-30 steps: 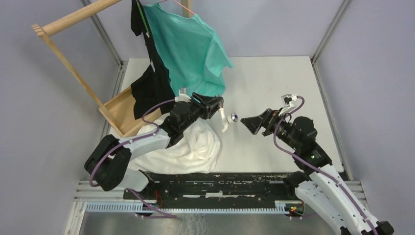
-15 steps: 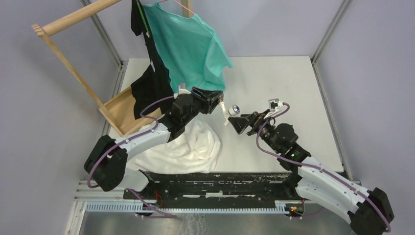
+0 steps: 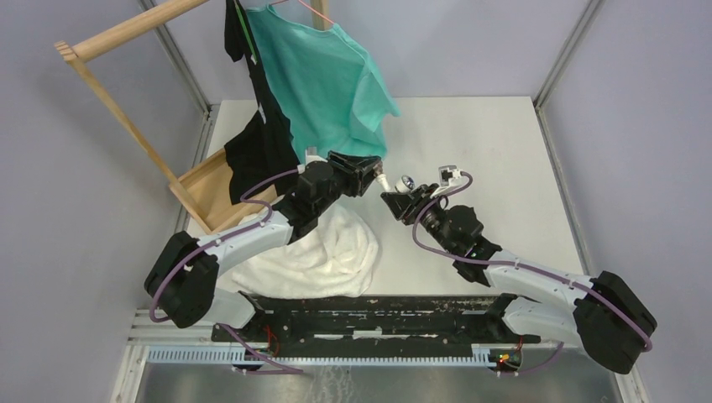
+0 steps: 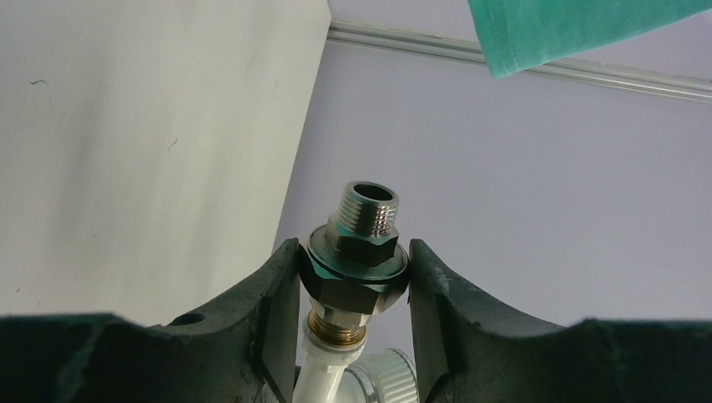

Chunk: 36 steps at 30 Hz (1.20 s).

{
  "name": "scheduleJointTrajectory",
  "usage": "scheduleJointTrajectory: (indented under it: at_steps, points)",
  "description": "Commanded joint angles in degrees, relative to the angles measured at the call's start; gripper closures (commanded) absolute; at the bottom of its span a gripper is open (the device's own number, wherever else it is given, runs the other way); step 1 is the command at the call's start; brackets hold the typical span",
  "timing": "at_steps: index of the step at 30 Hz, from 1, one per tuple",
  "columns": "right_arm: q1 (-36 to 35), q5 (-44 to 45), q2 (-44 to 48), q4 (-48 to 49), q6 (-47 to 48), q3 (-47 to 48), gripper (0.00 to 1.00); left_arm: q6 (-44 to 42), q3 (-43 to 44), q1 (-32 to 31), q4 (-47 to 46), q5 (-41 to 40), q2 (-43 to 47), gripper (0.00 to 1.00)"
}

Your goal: Install the water faucets

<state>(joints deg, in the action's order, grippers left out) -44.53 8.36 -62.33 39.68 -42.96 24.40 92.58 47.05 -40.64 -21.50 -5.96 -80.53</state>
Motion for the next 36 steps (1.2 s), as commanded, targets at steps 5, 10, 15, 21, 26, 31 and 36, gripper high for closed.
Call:
scheduleJointTrajectory:
  at_steps: [5, 10, 15, 21, 26, 31, 36]
  points:
    - [-0.2, 3.3, 3.2, 0.3, 3.9, 4.0, 0.99, 3.7, 1.7, -0.3, -5.1, 0.7, 0.7, 0.97]
    - [-0.2, 3.7, 6.2, -3.2, 8.3, 4.1, 0.99, 1.6, 2.3, 0.5, -6.8, 7.8, -1.3, 0.38]
    - [-0.2, 0.5, 10.8, -9.7, 11.6, 5.5, 0.99, -2.5, 2.0, 0.7, -7.3, 12.2, -1.6, 0.04]
    - [-0.2, -1.1, 14.2, -12.5, 12.3, 5.0, 0.99, -3.3, -2.6, 0.9, -14.1, 15.5, -1.8, 0.01]
    - [-0.2, -2.3, 15.0, -13.3, 12.4, 4.7, 1.00, -2.3, -3.2, 1.0, -17.8, 16.2, -3.3, 0.06]
    - [-0.2, -2.9, 14.8, -13.2, 12.2, 4.7, 1.00, -0.3, -3.0, 1.0, -21.2, 17.7, -5.7, 0.40]
    - [-0.2, -1.8, 14.9, -13.8, 11.0, 4.1, 0.99, 1.0, -3.5, 1.0, -22.4, 18.0, -6.5, 0.60]
